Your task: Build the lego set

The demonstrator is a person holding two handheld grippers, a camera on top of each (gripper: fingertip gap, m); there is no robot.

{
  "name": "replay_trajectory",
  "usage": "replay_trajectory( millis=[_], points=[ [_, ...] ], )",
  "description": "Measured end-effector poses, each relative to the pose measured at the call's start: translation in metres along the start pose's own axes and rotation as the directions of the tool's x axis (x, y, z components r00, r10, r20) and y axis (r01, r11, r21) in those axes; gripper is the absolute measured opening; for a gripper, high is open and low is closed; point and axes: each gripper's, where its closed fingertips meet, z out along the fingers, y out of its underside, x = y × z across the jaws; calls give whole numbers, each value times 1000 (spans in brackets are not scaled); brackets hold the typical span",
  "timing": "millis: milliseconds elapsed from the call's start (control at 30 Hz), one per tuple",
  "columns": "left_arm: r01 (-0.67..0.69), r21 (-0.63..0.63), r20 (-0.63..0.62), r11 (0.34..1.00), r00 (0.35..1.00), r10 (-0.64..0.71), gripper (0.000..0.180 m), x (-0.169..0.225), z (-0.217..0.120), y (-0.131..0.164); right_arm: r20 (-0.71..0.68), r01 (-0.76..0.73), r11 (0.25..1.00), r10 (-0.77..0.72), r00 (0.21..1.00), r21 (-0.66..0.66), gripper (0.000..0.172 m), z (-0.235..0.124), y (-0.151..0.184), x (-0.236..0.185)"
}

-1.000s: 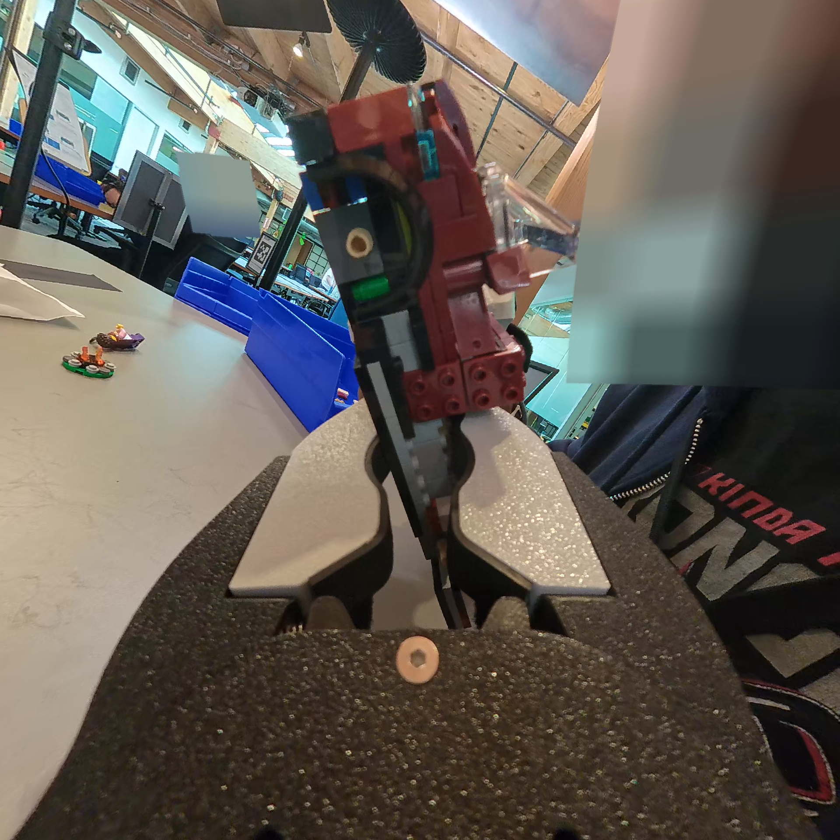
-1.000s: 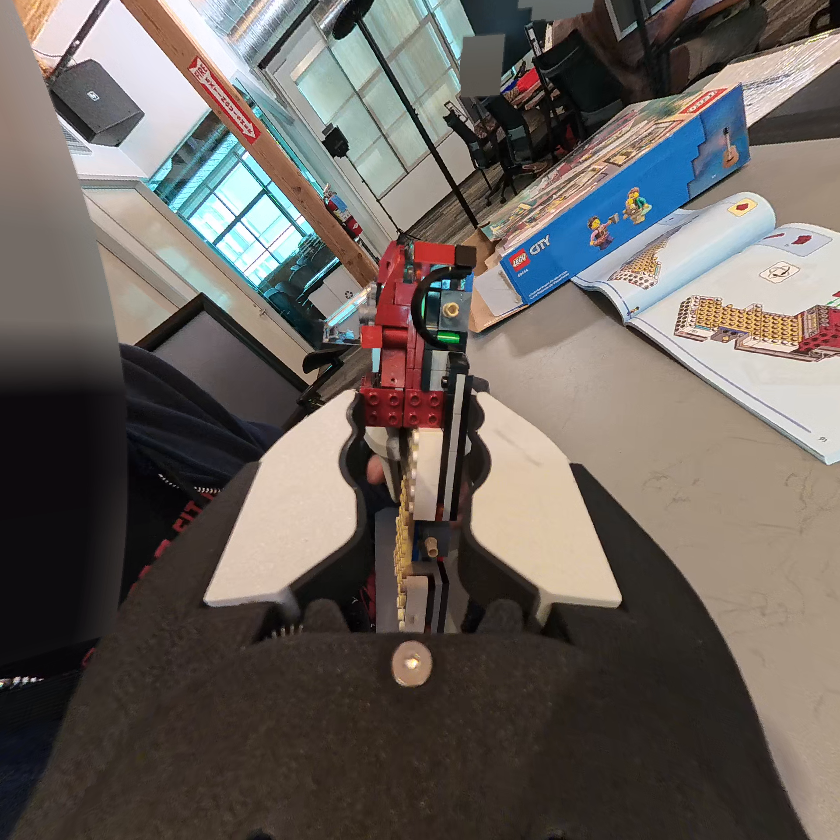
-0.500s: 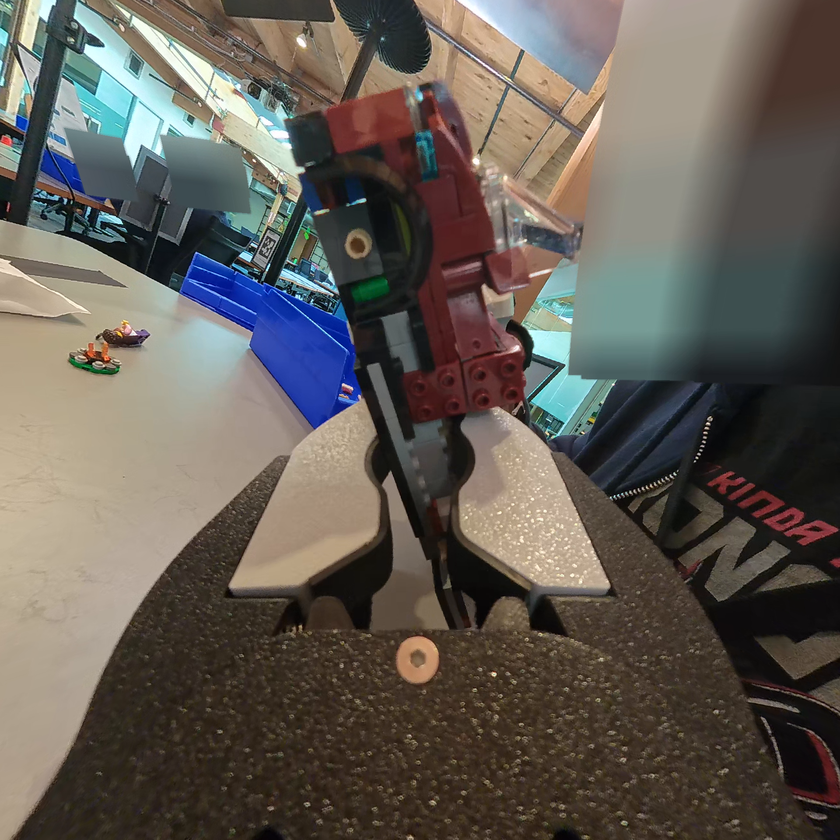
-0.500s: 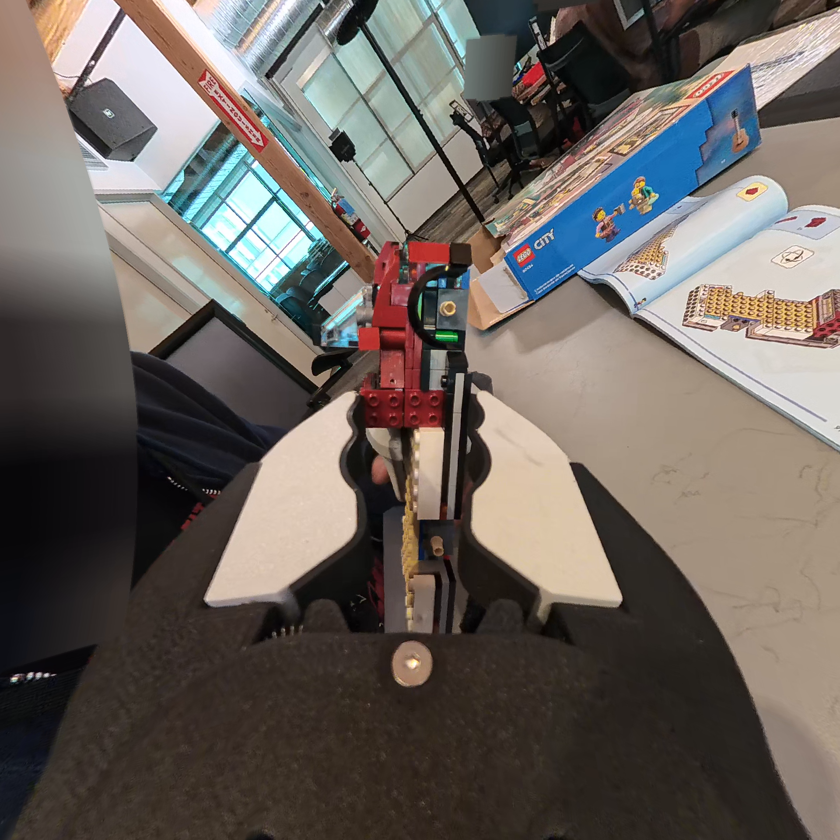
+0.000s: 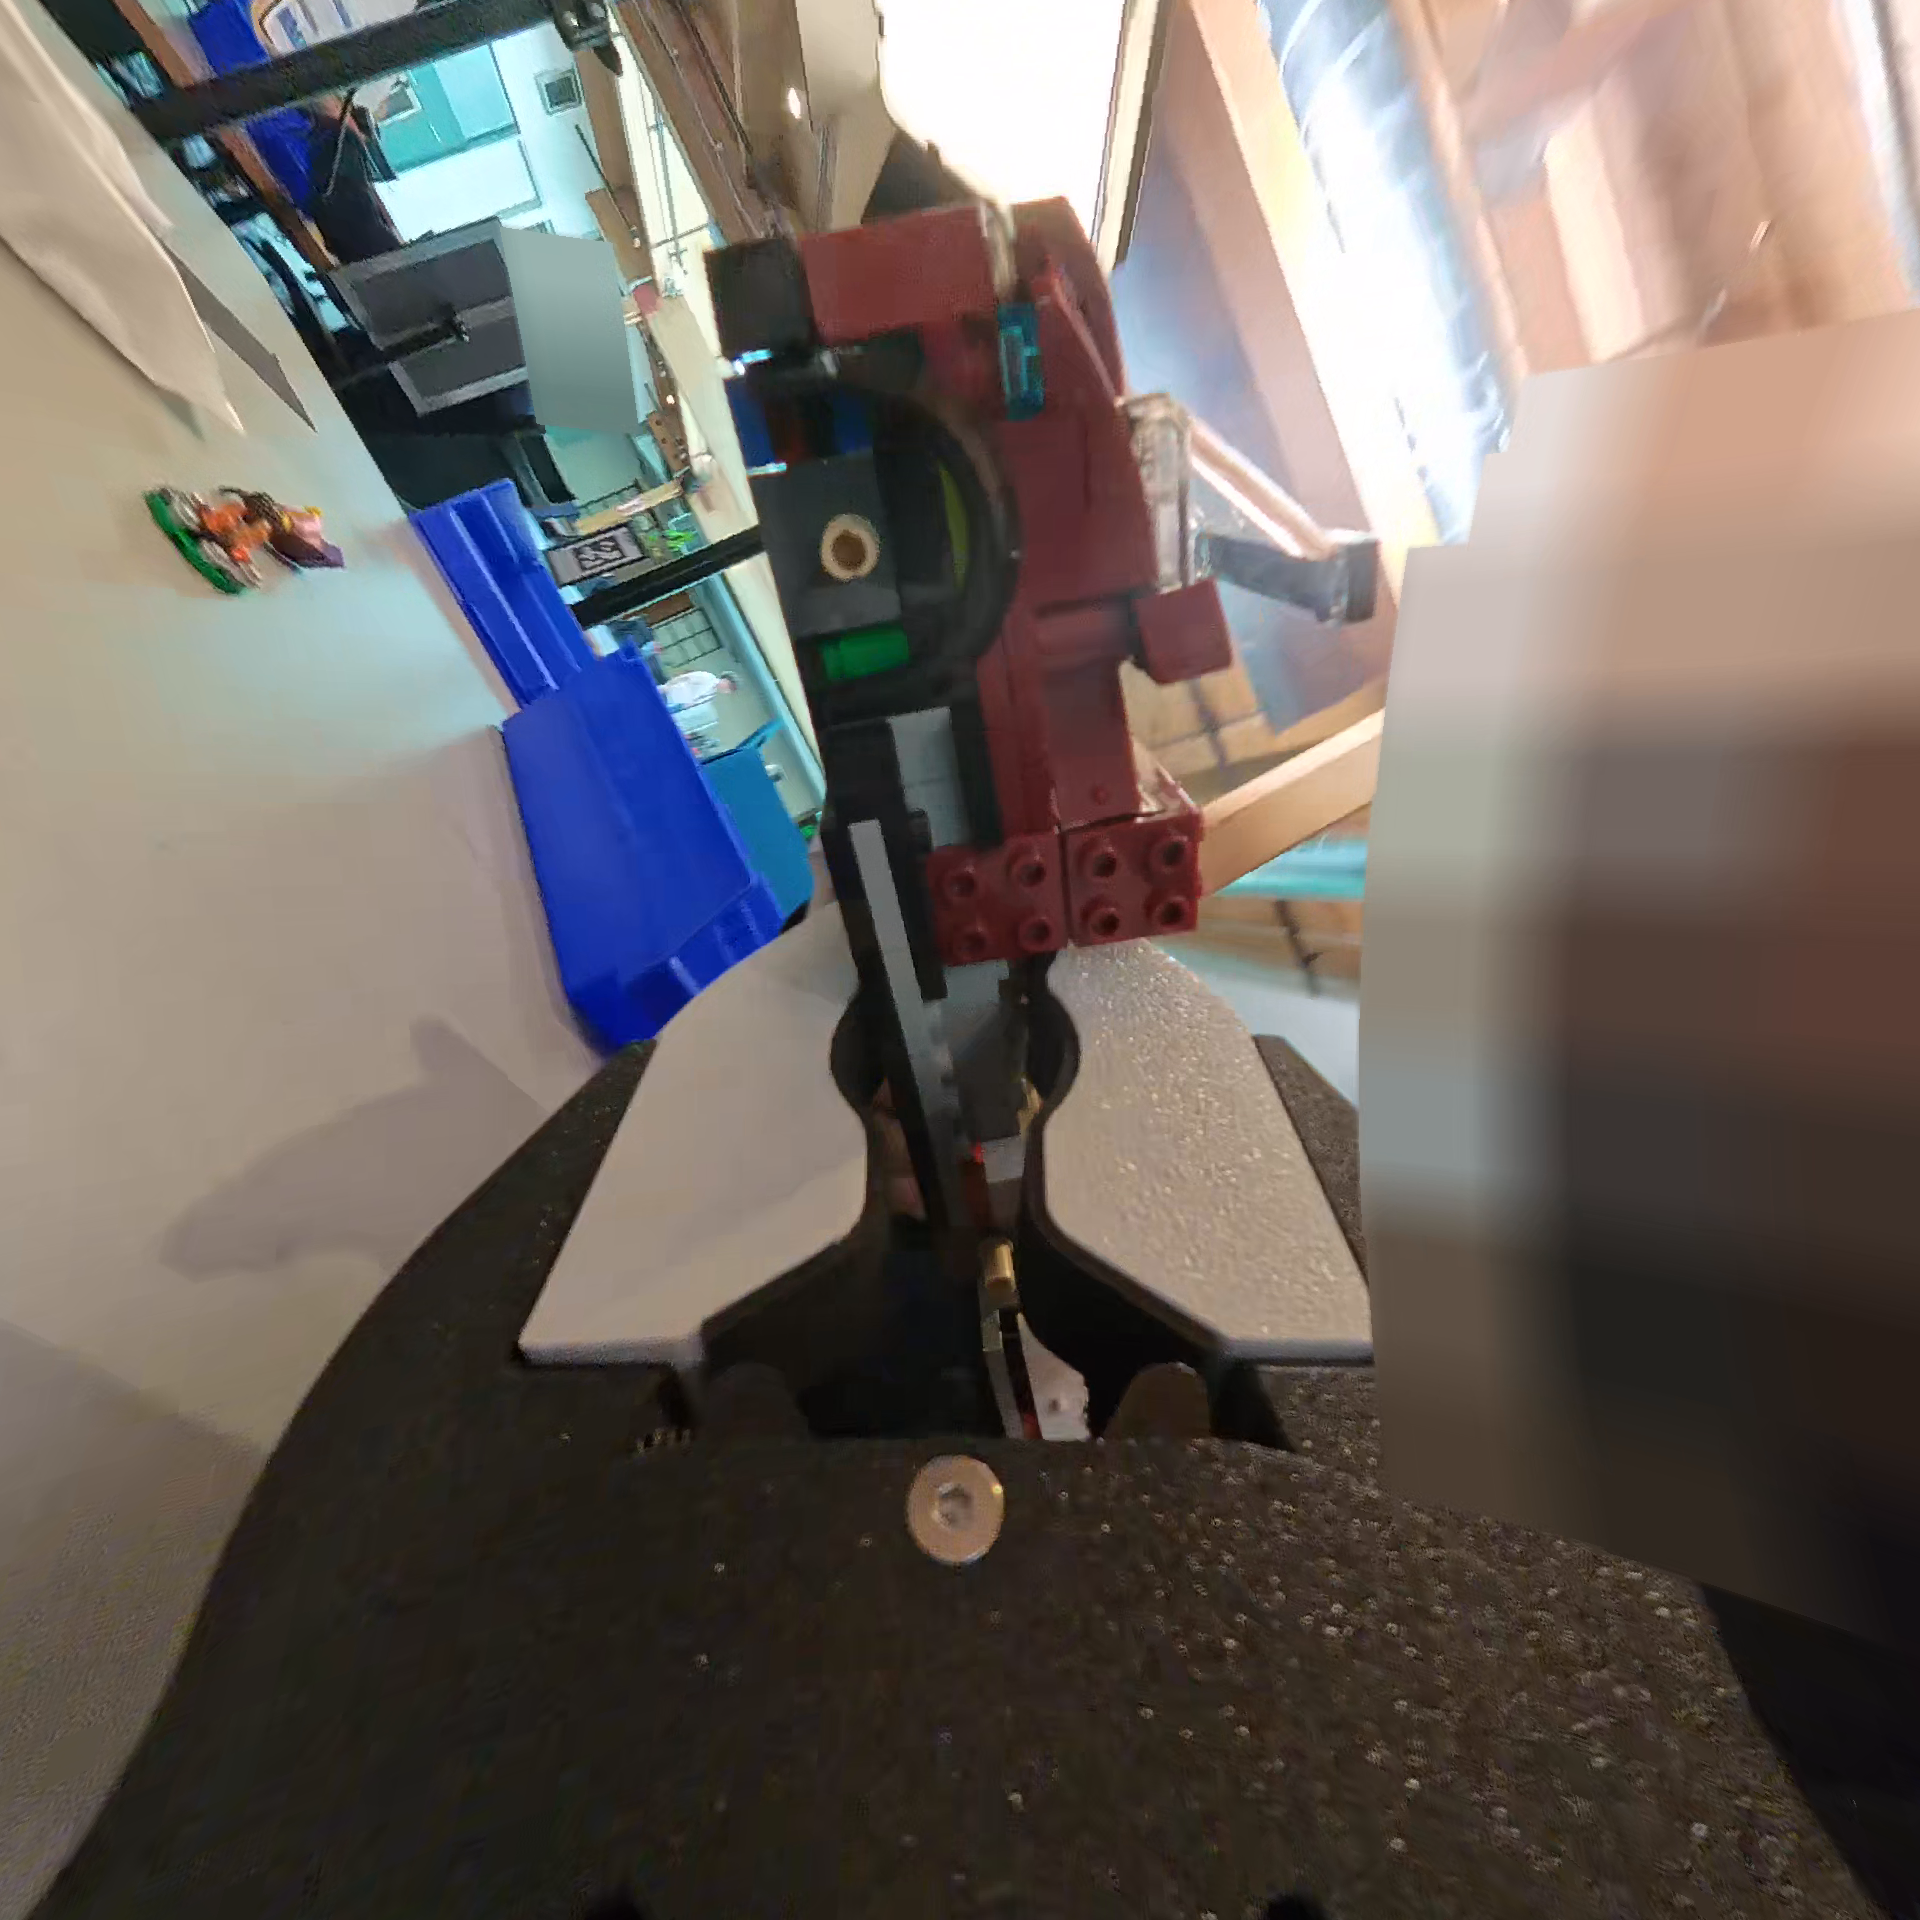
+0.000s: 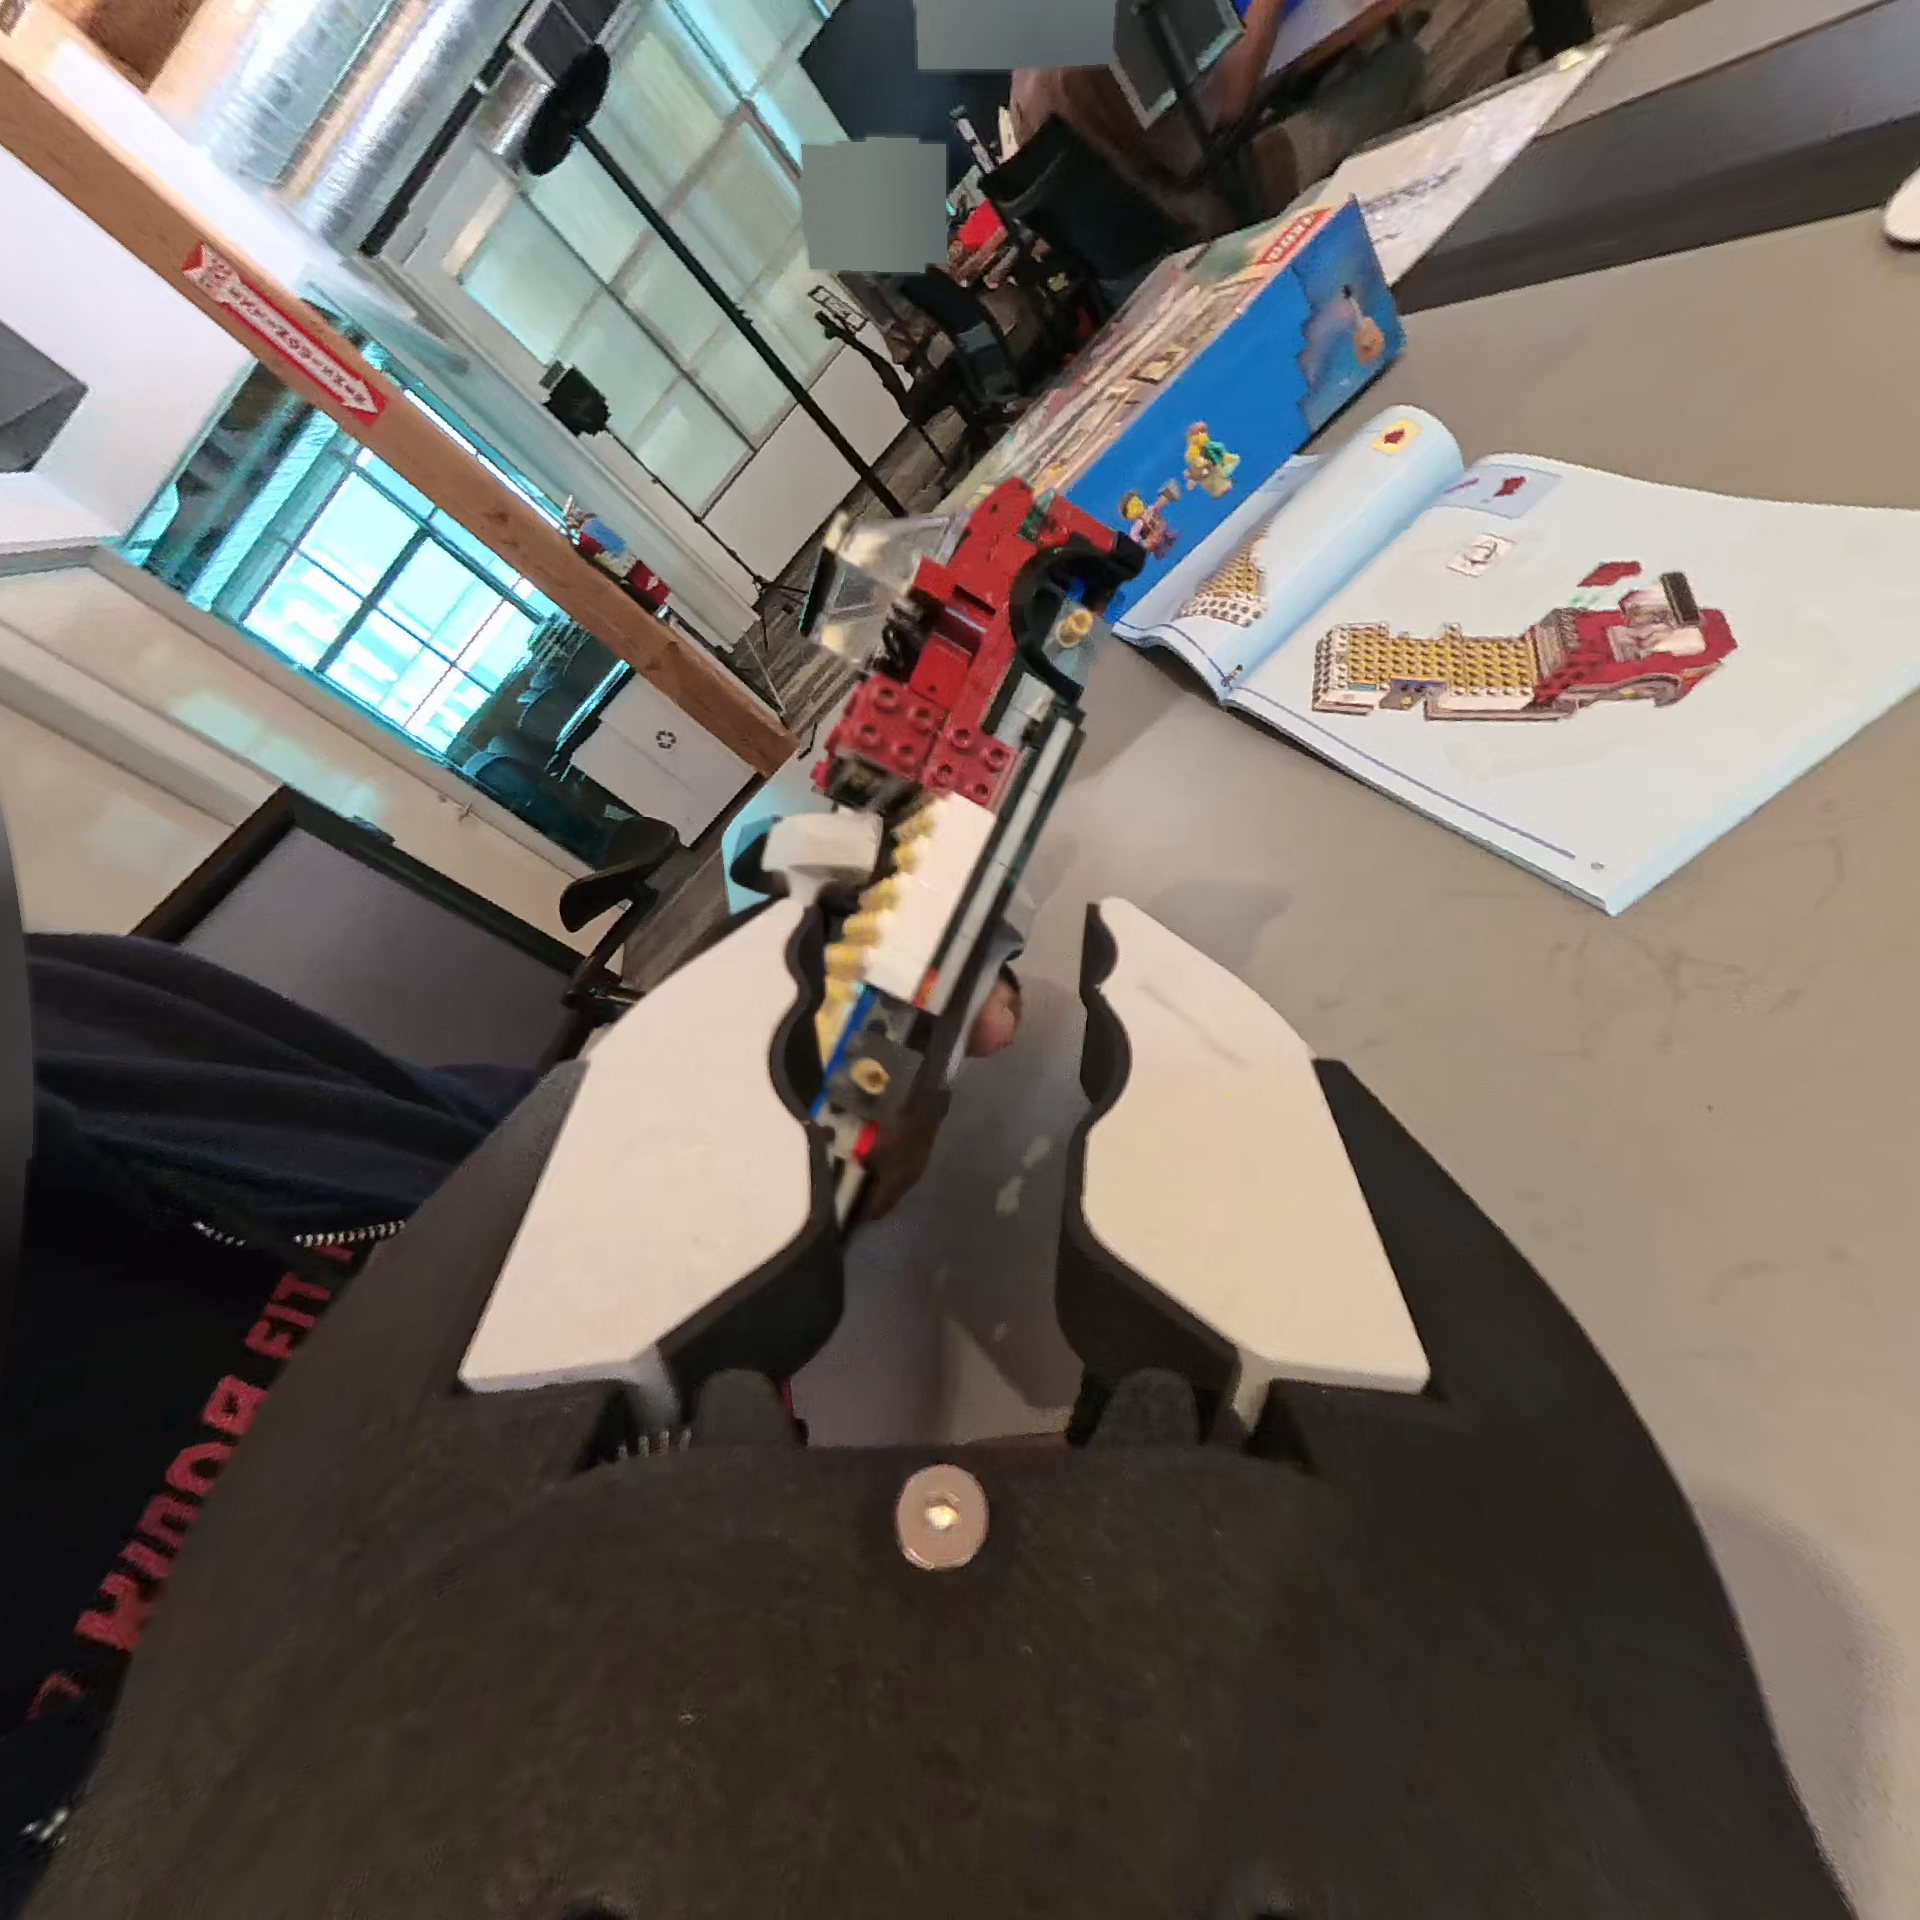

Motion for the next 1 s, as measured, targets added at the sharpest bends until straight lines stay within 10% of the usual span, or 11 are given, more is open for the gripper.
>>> replay_trajectory(
  millis=[367, 1000],
  points=[
    [196, 64, -68, 978, 979, -192, 23, 0, -1, -7, 4, -39, 999, 39, 999, 2, 45, 4, -1, 1],
    [-208, -224, 165, 952, 955, 248, 23, -18, 9, 30, 90, -104, 994, 105, 990, -23, 50, 5, 4, 5]
  ],
)
